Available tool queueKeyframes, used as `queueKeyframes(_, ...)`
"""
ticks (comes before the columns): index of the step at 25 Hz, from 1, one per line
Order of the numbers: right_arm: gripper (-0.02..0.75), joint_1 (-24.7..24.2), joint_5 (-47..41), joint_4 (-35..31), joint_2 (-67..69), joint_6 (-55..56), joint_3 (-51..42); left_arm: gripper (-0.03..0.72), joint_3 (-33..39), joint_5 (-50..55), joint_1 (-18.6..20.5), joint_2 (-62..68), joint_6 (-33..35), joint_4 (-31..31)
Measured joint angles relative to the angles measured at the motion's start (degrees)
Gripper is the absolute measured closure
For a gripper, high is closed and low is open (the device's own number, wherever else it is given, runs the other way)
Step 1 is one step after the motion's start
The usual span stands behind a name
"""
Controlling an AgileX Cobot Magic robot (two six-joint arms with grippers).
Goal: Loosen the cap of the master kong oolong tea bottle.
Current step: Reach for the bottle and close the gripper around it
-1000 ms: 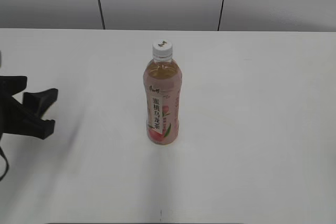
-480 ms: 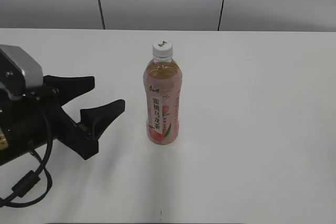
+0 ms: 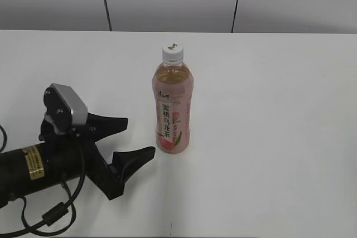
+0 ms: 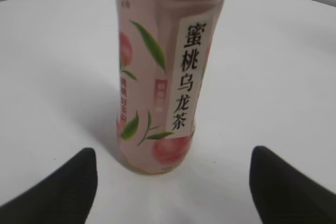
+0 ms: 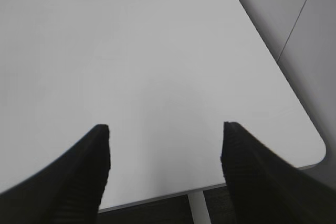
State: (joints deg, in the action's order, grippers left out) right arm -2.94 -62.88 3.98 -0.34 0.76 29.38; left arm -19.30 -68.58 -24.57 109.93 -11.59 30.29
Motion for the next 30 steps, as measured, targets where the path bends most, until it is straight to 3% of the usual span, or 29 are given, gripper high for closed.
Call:
queueKeyframes(7, 0.234, 0.0, 0.0, 0.0, 0.0, 0.0, 0.0, 0.101, -4.55, -0.36, 0.0, 0.62, -0.02, 0.9)
queueKeyframes(13, 0.234, 0.0, 0.0, 0.0, 0.0, 0.0, 0.0, 0.1, -8.29, -0.47, -0.44, 1.95, -0.19, 1.85)
queueKeyframes(21, 0.234, 0.0, 0.0, 0.0, 0.0, 0.0, 0.0, 0.1, -14.53, -0.42, -4.24, 2.59, -0.19, 1.33)
queueKeyframes(30, 0.234, 0.0, 0.0, 0.0, 0.0, 0.0, 0.0, 0.1, -18.4, -0.63, -4.39, 6.46, -0.19, -0.24)
